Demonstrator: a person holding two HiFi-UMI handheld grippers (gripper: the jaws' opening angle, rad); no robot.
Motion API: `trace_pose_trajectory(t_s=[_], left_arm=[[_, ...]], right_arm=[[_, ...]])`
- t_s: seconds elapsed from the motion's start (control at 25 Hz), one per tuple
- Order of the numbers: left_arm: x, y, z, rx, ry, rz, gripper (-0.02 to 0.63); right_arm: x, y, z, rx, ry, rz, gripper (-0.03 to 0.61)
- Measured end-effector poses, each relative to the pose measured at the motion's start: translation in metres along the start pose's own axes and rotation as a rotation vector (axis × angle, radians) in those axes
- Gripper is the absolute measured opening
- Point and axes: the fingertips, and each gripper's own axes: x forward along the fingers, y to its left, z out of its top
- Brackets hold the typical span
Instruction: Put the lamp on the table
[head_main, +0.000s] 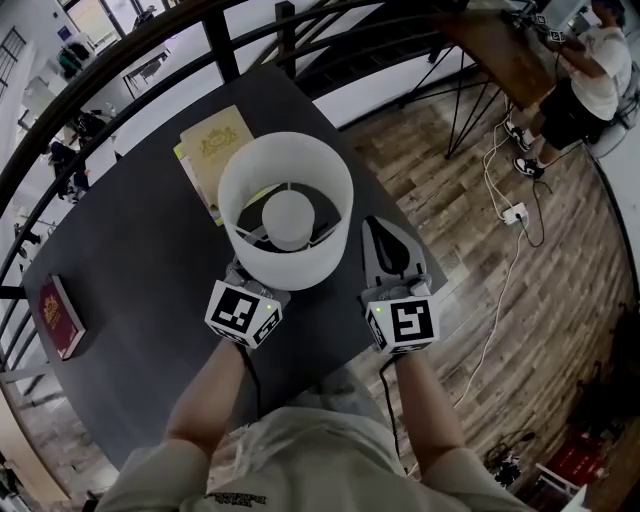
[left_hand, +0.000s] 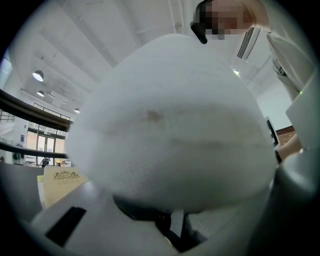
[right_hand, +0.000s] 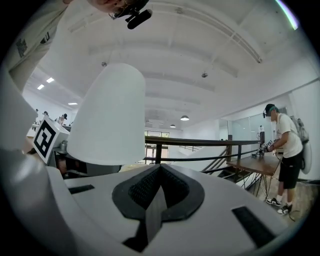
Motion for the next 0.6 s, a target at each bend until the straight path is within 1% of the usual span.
trace_pose_trajectory(t_s=[0.08, 0.2, 0.32, 0.6], left_arm=[[0.000, -0.001, -0.005, -0.003, 0.003, -0.001, 0.081], [-0.001, -0.002, -0.009, 0.005, 0.000, -0.005, 0.081], [-0.002, -0.005, -0.009, 0.023, -0.011, -0.006, 0.081], [0.000, -0.003, -0.010, 0.033, -0.025, 0.013, 0.081]], right_arm=[[-0.002, 0.004, 0.001, -0.003, -0.012, 0.031, 0.000], [-0.004, 0.008, -0.003, -0.004, -0.011, 0.053, 0.001], [-0.005, 0.011, -0.013, 0.030, 0.011, 0.069, 0.000], [-0.012, 0.016, -0.030, 0.086, 0.042, 0.084, 0.001]])
